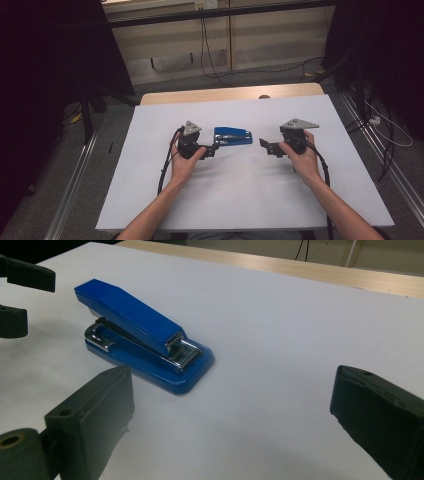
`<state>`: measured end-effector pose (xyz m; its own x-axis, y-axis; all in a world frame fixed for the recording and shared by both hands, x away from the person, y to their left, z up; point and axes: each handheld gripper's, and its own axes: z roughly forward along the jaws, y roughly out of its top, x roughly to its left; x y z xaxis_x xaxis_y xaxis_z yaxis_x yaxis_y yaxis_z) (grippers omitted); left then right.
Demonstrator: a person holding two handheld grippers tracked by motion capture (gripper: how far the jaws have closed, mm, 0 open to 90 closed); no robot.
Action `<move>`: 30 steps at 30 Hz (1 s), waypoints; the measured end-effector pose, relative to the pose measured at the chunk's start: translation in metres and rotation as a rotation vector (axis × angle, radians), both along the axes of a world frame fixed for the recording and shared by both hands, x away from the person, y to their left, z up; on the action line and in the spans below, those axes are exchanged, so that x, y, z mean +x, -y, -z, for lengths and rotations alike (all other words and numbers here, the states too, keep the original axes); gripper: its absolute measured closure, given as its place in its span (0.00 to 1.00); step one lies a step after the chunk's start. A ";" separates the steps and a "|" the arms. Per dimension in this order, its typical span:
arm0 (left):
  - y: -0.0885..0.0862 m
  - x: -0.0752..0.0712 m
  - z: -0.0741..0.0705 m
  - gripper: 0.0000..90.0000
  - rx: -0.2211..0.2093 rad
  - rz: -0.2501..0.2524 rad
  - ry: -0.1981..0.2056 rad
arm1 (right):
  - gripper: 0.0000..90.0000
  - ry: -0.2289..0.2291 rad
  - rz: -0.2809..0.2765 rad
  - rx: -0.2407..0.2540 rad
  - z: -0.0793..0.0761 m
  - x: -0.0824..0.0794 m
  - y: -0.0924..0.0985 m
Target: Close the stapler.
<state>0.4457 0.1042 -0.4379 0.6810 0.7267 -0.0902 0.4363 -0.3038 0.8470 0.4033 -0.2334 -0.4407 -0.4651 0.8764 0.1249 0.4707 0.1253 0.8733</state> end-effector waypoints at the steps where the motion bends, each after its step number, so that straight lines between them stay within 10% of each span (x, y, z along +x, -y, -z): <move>1: -0.002 -0.001 -0.001 0.04 -0.014 0.000 -0.007 | 0.04 0.006 0.000 0.005 0.000 -0.001 0.000; 30: -0.042 -0.038 -0.015 0.04 0.001 -0.011 0.088 | 0.04 0.097 0.037 -0.011 -0.010 -0.035 0.009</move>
<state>0.4077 0.1458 -0.4230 0.6782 0.7343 -0.0290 0.3631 -0.3005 0.8820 0.3678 -0.2422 -0.4309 -0.4419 0.8942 0.0709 0.3881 0.1193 0.9139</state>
